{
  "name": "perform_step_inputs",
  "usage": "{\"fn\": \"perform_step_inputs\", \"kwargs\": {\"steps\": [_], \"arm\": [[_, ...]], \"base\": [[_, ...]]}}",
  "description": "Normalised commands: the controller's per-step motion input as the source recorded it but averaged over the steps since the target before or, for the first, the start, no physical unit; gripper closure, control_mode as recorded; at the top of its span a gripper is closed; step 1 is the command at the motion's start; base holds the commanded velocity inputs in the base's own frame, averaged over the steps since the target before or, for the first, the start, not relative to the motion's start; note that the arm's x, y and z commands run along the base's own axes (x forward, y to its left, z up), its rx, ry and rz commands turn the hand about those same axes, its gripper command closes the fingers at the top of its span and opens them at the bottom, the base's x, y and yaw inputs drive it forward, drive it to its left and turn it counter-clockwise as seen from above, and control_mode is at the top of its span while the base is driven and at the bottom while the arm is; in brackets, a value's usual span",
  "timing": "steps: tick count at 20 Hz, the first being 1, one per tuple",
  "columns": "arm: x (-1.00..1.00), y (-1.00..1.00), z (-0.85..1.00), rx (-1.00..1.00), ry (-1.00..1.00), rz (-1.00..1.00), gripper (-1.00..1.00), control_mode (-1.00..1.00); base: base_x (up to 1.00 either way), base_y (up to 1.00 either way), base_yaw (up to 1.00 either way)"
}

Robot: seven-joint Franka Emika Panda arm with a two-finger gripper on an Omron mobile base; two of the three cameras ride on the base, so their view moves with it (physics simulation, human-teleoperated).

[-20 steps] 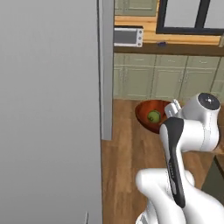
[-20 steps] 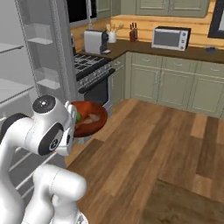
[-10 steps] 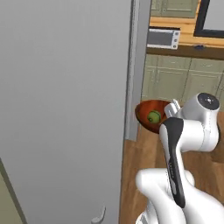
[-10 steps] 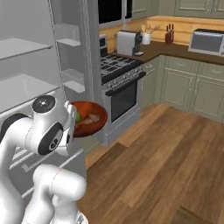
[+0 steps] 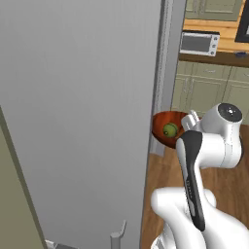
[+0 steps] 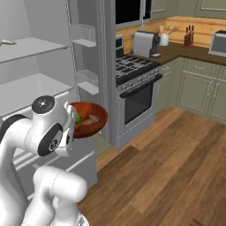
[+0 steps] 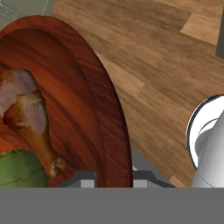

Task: Pick the chicken drumstick and lime from their plates and place them in the bowl. Then put the bowl in the fridge.

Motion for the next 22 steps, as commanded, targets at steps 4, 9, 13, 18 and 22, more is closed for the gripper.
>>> {"fn": "perform_step_inputs", "kwargs": {"steps": [4,9,13,18,22], "arm": [[0.0,0.0,0.0,0.0,0.0,0.0,1.0,1.0],[0.0,0.0,0.0,0.0,0.0,0.0,1.0,1.0],[0.0,0.0,0.0,0.0,0.0,0.0,1.0,1.0],[0.0,0.0,0.0,0.0,0.0,0.0,1.0,1.0],[0.0,0.0,0.0,0.0,0.0,0.0,1.0,1.0]], "base": [[0.77,-0.36,0.07],[0.6,-0.79,-0.05],[0.35,-0.78,-0.29],[0.45,-0.68,-0.34],[0.96,-0.6,-0.21]]}}
